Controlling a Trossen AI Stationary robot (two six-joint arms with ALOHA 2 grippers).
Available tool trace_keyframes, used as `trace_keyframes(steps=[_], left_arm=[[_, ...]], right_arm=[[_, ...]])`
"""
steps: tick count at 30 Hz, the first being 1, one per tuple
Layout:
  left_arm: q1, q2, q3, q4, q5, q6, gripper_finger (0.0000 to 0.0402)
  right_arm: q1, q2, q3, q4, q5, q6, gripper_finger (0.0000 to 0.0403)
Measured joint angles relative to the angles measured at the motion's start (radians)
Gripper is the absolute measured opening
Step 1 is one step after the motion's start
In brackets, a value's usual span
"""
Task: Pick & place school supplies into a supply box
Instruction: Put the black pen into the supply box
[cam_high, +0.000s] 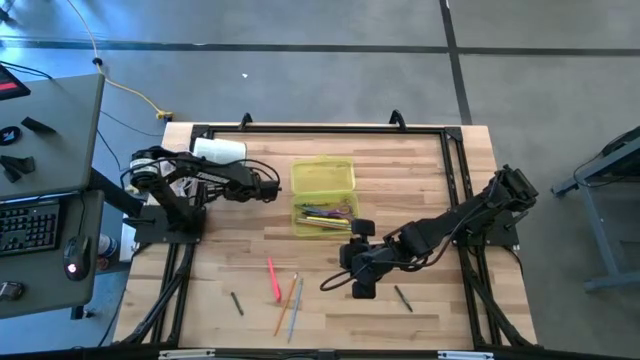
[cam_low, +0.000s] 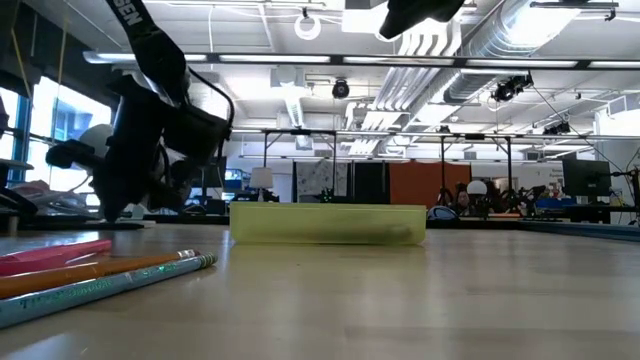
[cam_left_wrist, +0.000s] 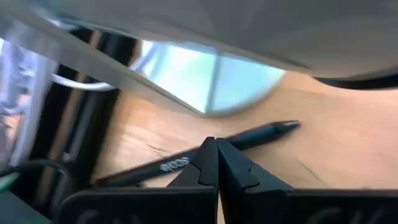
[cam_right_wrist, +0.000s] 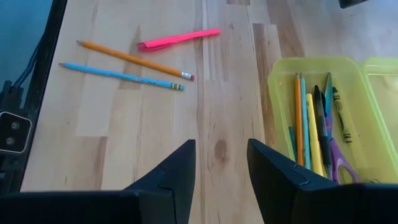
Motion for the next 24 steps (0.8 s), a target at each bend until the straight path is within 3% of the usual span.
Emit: trace_keyframes(steps=[11,17,24], left_arm=[[0.0,0.004,0.0,-0.019,-0.079,0.002,0.0012],[-0.002,0.003,-0.039,0.045,-0.042,0.011,0.0035],[-0.024,-0.001,-0.063,0.082,0.017,0.089,0.0011]], right_arm=[[0.0,0.0,0.0,0.001,-0.003,-0.003,0.0129],[0.0,0.0,0.0,0.001,0.006,-0.003,0.0129],[0.0,0.0,0.0,0.001,0.005,-0.003,0.0129]])
